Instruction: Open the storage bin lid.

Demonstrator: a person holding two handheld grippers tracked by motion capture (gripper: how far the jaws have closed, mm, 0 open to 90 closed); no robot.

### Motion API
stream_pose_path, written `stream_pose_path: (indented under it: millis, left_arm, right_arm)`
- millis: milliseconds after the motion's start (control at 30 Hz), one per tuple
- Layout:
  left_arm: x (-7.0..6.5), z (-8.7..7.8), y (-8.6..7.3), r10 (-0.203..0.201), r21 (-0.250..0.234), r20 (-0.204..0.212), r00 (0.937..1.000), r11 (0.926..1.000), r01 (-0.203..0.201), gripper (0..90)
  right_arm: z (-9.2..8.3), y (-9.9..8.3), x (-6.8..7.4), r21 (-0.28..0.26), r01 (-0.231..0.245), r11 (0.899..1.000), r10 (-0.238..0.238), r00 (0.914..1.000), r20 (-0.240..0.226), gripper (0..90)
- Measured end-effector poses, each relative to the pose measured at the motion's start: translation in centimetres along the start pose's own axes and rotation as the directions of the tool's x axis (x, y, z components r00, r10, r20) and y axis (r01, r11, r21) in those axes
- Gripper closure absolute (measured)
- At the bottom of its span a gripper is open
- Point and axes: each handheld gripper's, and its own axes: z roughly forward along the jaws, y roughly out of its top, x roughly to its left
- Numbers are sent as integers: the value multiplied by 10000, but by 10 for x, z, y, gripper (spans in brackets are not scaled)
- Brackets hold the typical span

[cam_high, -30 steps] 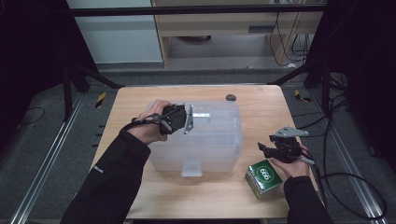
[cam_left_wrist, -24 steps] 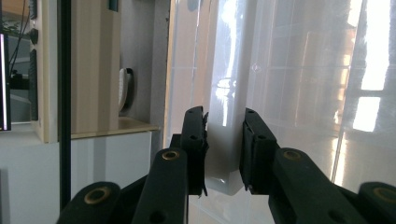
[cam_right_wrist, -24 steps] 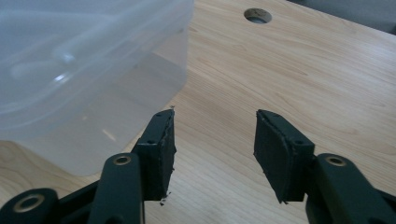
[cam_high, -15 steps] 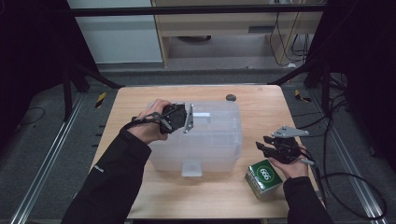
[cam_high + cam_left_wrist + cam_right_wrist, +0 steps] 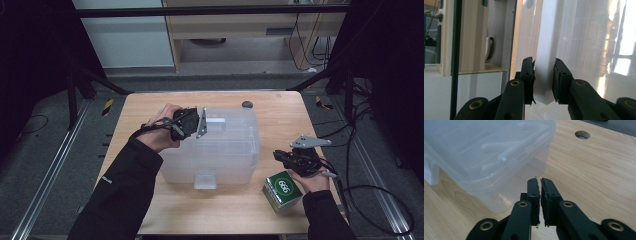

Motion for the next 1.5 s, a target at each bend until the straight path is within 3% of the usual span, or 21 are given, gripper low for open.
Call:
stream_pose_path:
  millis: [133, 633, 1100, 1300, 1500]
  left_arm:
    - [4, 1, 0, -155, -11, -66, 9999, 9999, 155, 725]
    - [18, 3, -3, -815, -176, -324, 9961, 9966, 810, 707]
    - [30, 9, -3, -1351, -303, -919, 9866, 9907, 1328, 695]
    - [33, 12, -5, -1659, -491, -978, 9813, 9856, 1617, 691]
    - [35, 14, -5, -1876, -593, -1045, 9767, 9815, 1822, 688]
  right_arm:
    - [0, 0, 2, 70, -12, 10000, 13, 9998, -220, 900]
    - [-6, 0, 10, -95, -128, 9999, 121, 9975, -701, 900]
    - [-4, -1, 17, -414, -189, 9990, 147, 9949, -1002, 900]
    - [-4, 1, 19, -600, -307, 9977, 237, 9932, -1137, 900]
    - [-2, 7, 27, -822, -105, 9966, -6, 9910, -1338, 900]
